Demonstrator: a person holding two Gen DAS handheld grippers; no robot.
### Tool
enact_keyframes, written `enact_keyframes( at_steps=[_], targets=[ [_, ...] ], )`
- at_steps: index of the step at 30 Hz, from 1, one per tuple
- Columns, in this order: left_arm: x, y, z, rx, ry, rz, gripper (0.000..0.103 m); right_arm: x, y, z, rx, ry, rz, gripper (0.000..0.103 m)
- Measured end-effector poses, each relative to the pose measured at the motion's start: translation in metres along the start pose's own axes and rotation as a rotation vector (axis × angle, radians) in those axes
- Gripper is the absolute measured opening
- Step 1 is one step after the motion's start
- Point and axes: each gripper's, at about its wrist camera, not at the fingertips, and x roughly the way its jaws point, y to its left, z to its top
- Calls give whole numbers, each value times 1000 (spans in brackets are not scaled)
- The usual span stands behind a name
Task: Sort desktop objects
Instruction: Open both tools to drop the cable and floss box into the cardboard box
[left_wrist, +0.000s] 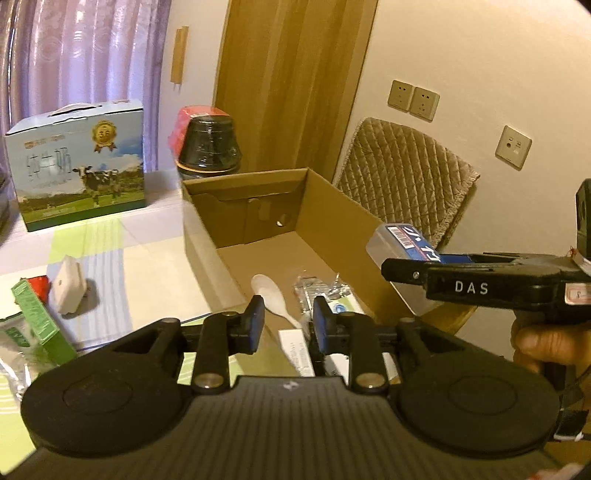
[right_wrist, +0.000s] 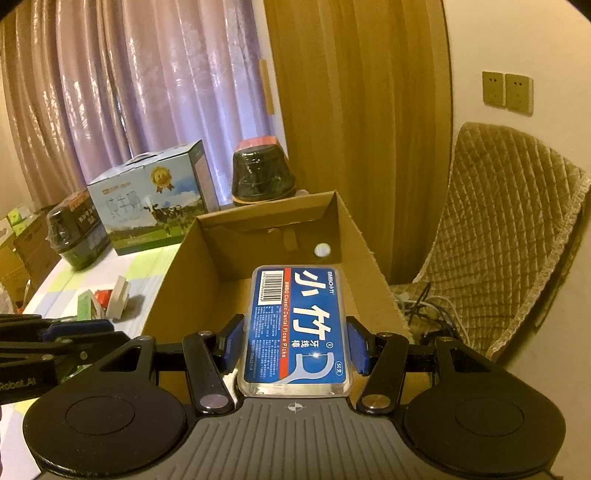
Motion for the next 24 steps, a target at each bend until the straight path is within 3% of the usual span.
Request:
enact_keyframes(
  at_steps=[6, 10, 18, 24],
  targets=[
    [-7, 10, -8, -26, 0, 8, 28, 8, 8, 4, 1, -2, 3, 54],
    [-13, 17, -13, -36, -4, 18, 33, 9, 4, 6, 48, -21, -5, 67],
    [-33, 36, -27, -53, -4, 53, 38, -7, 5, 3, 54, -21, -7, 74],
    [-66, 57, -51, -80, 1, 105, 44, -31, 27, 4, 44, -56, 40, 78]
  ],
)
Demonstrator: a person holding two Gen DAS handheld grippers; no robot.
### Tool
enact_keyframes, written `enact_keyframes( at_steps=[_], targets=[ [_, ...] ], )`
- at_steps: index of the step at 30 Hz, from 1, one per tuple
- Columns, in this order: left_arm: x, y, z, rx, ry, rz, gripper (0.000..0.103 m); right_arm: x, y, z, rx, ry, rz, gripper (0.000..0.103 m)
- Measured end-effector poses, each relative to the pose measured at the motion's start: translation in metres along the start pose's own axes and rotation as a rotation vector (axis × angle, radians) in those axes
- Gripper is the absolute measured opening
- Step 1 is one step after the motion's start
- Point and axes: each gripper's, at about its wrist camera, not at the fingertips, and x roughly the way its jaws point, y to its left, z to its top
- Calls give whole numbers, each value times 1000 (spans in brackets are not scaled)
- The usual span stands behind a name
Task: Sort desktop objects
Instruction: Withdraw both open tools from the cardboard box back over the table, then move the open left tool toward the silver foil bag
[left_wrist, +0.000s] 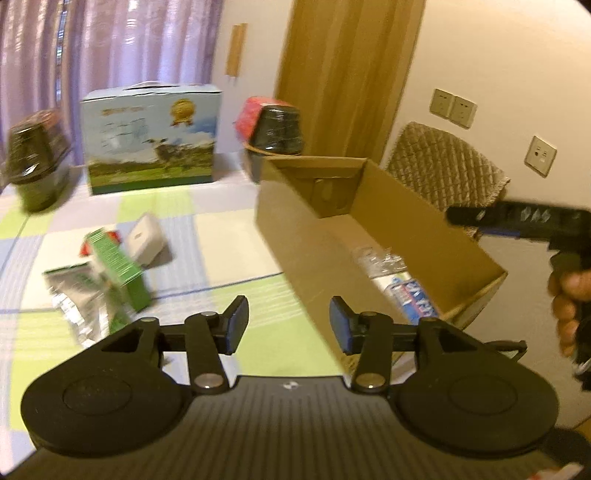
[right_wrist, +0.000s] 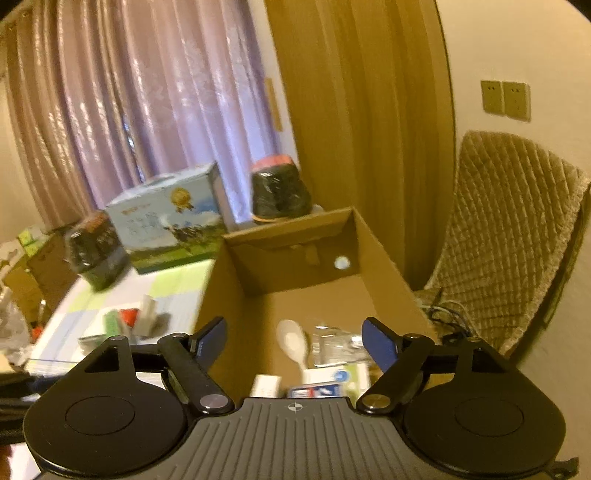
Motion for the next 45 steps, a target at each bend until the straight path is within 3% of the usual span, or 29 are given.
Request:
enact_keyframes(
  at_steps=[9, 19, 25, 45],
  targets=[
    [-52, 60, -45, -64, 28, 131, 60, -25, 67, -7, -64, -27, 132, 85],
    [-89, 107, -68, -77, 37, 234, 78, -14, 146, -41, -184, 40, 253, 89],
    [-93, 127, -76, -101, 47, 282, 91, 0, 166, -66, -216, 106, 266, 90],
    [-77, 162, -87, -170, 80, 317, 99, 30, 189, -86, -275, 185, 247, 93]
  ],
)
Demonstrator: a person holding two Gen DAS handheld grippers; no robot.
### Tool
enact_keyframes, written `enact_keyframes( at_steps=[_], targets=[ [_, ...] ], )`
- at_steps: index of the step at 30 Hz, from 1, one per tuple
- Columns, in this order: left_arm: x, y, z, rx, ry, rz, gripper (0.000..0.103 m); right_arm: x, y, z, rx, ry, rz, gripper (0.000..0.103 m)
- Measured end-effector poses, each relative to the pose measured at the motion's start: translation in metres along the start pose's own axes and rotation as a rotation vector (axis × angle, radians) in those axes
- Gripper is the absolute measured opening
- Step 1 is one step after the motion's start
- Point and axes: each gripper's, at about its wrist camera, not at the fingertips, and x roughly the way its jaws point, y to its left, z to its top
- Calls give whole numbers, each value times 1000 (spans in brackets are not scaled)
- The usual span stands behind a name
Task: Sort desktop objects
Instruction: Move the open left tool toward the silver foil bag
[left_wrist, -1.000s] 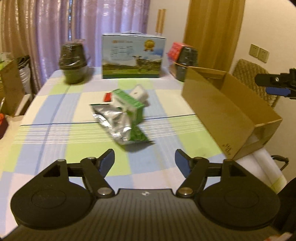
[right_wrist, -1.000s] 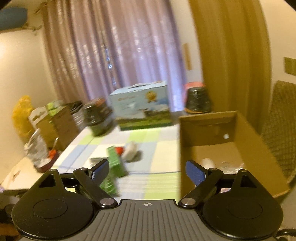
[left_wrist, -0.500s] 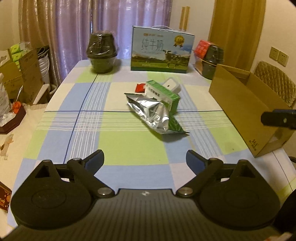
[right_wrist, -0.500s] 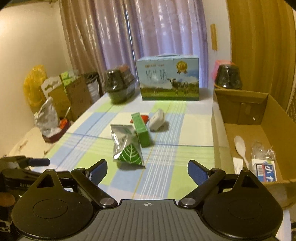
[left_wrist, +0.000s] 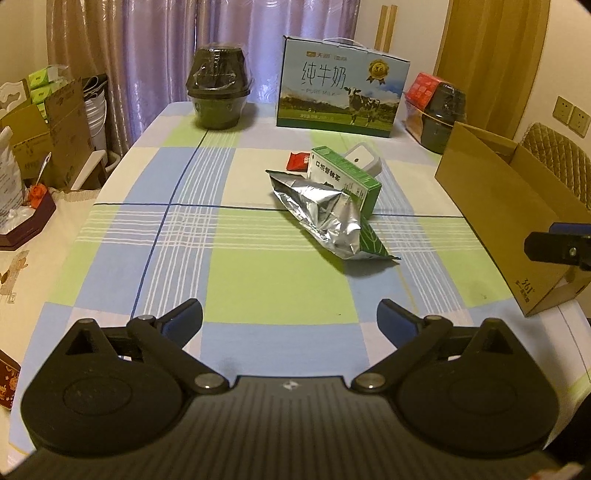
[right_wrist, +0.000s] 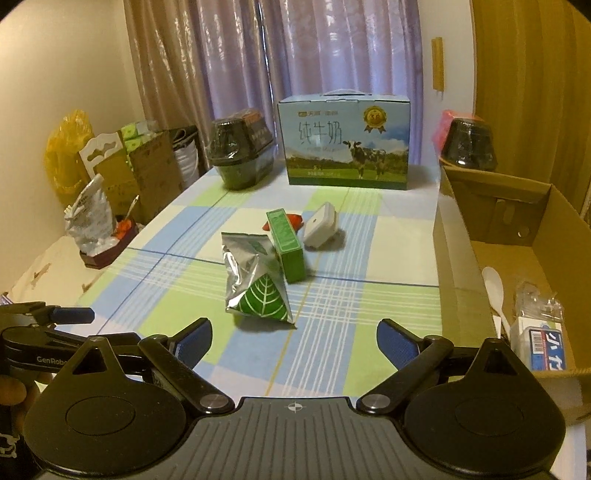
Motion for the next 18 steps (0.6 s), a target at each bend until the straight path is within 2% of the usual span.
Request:
enact_keyframes(
  at_steps=[6, 18],
  targets=[
    [5, 5, 0, -19, 4, 13, 99, 4, 2, 1, -4, 3, -2, 94],
    [20, -1, 6, 12, 9, 30, 99, 20, -4, 6, -4, 13, -14, 95]
  ],
)
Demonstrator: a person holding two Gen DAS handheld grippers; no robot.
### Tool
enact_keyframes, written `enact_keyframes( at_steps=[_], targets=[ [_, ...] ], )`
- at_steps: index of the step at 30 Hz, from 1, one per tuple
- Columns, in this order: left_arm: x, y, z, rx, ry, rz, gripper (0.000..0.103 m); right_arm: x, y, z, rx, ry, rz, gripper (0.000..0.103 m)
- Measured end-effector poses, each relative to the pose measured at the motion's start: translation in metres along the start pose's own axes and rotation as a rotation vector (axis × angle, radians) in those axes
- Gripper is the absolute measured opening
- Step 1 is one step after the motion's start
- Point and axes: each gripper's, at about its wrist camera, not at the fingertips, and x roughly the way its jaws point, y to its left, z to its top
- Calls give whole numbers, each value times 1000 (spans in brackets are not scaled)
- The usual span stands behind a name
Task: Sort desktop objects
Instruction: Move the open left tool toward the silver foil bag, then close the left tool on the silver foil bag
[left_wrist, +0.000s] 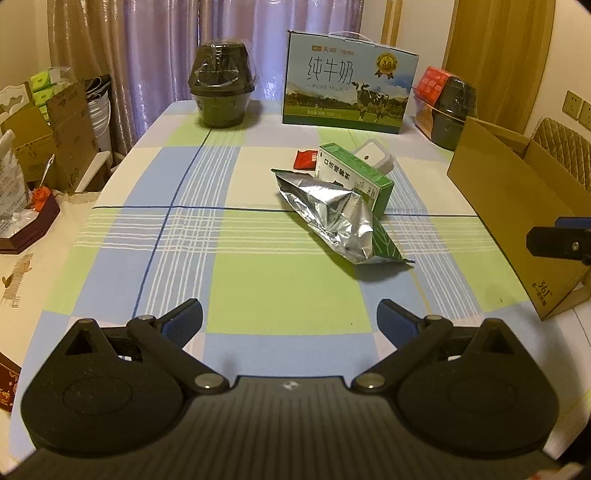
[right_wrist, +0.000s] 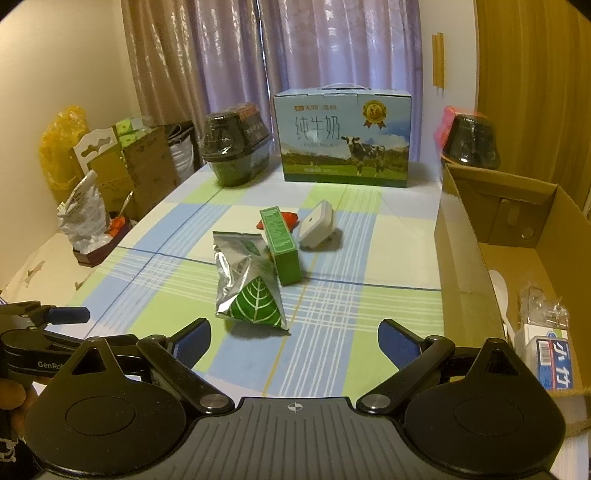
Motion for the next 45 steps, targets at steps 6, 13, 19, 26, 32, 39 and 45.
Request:
enact_keyframes(
  at_steps=[6, 13, 19, 26, 32, 39, 45],
  targets=[
    [13, -6, 5, 17, 12, -5, 99, 11, -4, 3, 3, 6, -5, 95],
    [28, -6, 11, -8, 28, -27, 99, 28, -9, 7, 10, 8, -11, 95],
    [44, -3, 21, -71, 43, -73, 98, 47, -11, 18, 21, -2, -8, 95],
    [69, -7, 36, -123, 42, -131, 98, 74, -17, 35, 40, -19, -11, 95],
    [105, -18, 50, -148, 89, -162, 92, 100, -25, 44, 43, -5, -2, 94],
    [143, -26, 60, -123, 142, -167, 86, 126, -32, 52, 48, 34, 13, 91],
    [155, -18, 65, -119, 156, -221, 72, 146, -27, 56, 47, 59, 23, 89]
  ],
)
